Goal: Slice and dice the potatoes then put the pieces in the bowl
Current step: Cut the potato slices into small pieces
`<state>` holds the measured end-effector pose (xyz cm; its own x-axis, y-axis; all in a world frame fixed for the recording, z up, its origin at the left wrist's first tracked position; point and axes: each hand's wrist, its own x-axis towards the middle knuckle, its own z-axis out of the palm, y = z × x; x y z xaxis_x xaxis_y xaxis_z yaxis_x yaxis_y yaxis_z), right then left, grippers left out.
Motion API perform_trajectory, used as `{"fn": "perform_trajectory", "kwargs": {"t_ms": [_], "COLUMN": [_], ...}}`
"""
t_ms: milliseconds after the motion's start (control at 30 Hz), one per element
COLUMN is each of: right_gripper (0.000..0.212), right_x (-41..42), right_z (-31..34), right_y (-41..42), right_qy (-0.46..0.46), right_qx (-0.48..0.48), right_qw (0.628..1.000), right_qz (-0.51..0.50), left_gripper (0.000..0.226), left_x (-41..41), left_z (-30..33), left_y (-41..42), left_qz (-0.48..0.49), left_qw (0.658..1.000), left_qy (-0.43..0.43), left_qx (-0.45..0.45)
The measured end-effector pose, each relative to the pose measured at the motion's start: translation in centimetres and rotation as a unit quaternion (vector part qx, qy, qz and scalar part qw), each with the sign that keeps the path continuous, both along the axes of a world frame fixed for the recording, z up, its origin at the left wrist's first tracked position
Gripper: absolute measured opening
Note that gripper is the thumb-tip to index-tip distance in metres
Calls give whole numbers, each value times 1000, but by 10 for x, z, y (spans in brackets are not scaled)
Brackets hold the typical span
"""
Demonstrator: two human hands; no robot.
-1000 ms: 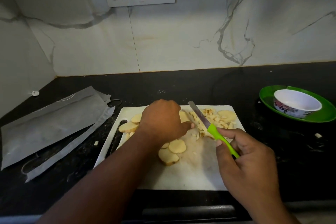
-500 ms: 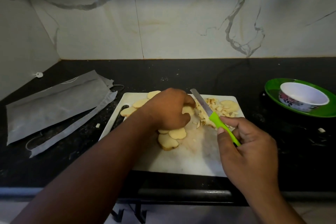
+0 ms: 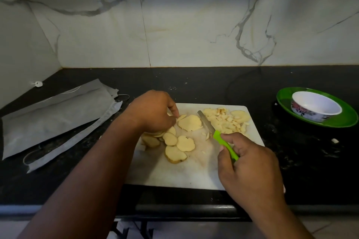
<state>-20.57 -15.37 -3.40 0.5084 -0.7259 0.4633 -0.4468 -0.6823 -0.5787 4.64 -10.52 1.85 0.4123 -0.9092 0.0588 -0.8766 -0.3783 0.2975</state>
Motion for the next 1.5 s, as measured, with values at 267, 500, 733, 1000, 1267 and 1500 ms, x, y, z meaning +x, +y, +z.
{"fn": "perform_trajectory", "kwargs": {"t_ms": [267, 500, 733, 1000, 1267, 1500], "right_gripper": [23, 23, 23, 22, 23, 40], "right_x": [1, 0, 0, 1, 2, 7], "right_z": [0, 0, 0, 0, 0, 3], "right_y": [0, -1, -1, -2, -1, 4], "right_qy": [9, 10, 13, 10, 24, 88], "right_qx": [7, 13, 16, 17, 6, -58], "right_qw": [1000, 1000, 1000, 1000, 1000, 994], "right_qz": [11, 12, 11, 11, 7, -16], "left_gripper": [12, 11, 17, 71, 60, 64], "left_x": [-4, -6, -9, -25, -13, -8], "left_z": [-12, -16, -14, -8, -13, -15], "left_y": [-11, -13, -10, -19, -19, -13], "left_qz": [19, 3, 8, 6, -76, -99], "left_qw": [999, 999, 997, 999, 996, 994], "left_qy": [-26, 28, 77, -1, -13, -14], "left_qx": [-23, -35, -28, 42, 54, 34]}}
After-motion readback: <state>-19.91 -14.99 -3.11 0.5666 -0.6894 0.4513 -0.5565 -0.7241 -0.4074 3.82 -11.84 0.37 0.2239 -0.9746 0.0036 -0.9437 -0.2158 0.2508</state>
